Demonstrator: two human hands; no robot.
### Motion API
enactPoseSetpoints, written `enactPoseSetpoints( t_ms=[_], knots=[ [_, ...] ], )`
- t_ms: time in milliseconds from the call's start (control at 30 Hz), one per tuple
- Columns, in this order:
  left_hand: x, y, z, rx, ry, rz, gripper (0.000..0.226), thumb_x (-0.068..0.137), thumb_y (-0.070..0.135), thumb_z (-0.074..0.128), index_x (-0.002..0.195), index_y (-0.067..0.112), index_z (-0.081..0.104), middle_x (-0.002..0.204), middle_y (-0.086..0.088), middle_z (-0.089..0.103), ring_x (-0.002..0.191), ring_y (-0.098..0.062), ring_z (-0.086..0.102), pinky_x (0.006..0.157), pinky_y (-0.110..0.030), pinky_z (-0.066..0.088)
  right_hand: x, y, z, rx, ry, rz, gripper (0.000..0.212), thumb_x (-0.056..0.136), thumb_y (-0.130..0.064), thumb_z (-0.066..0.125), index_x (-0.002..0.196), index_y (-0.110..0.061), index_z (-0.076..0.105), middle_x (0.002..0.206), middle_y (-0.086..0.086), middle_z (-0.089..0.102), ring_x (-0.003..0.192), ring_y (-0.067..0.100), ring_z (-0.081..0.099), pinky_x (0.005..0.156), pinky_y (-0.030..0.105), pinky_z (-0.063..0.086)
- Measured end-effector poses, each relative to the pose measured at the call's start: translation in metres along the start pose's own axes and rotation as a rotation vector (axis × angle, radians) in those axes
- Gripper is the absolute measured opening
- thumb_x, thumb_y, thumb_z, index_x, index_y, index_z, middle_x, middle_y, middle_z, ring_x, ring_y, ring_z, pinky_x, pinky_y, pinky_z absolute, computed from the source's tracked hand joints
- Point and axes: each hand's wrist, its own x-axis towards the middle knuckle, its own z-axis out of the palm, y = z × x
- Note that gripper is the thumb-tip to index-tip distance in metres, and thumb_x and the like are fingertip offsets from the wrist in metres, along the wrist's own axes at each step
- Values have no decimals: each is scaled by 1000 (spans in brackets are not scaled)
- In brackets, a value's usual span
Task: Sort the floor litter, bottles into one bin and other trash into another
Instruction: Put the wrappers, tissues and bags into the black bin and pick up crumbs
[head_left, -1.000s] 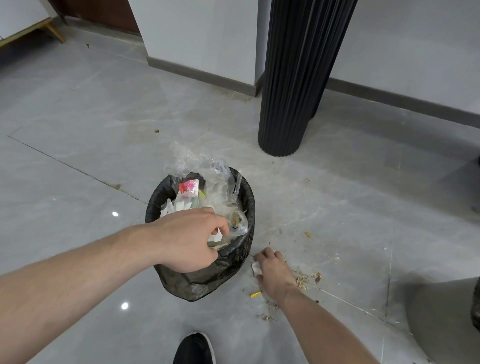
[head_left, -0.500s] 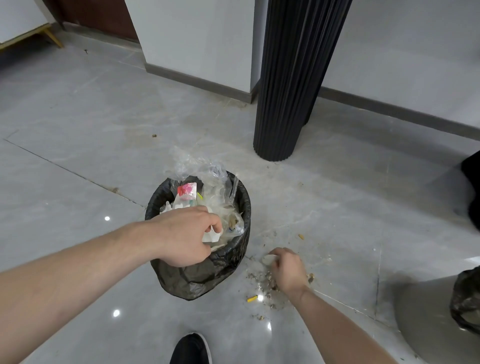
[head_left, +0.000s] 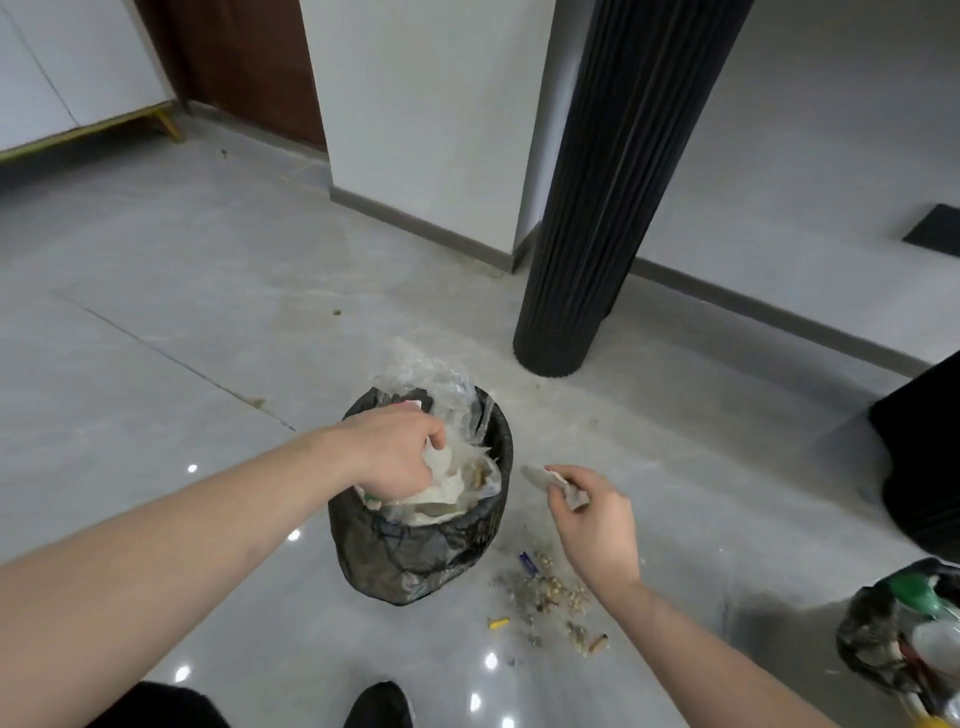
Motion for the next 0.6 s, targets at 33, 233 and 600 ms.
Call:
enactPoseSetpoints(
  t_ms=[33,233,600],
  knots=[
    [-2,-3,-2,-6,6,-15,51,88,18,56,138,31,52,138,7,49,135,-15,40,102,-28,40,4,-17,4,32,11,-45,20,91,-20,69,103,-35,76,94,-31,66,83,3,64,75,20,51],
    [-11,-11,-4,-1,40,-54,52,88,20,58,139,29,53,140,4,48,125,-18,50,94,-24,40,21,-56,20,-33,-253,-276,43,85,-34,76,128,-35,67,124,-23,64,107,-5,53,91,24,51],
    [4,29,28,116,34,237,60,88,19,59,143,37,45,141,9,35,130,-17,39,105,-36,41,-9,39,18,105,-129,-5,37,89,-12,71,118,-34,71,121,-26,61,101,0,61,71,15,53]
  ],
)
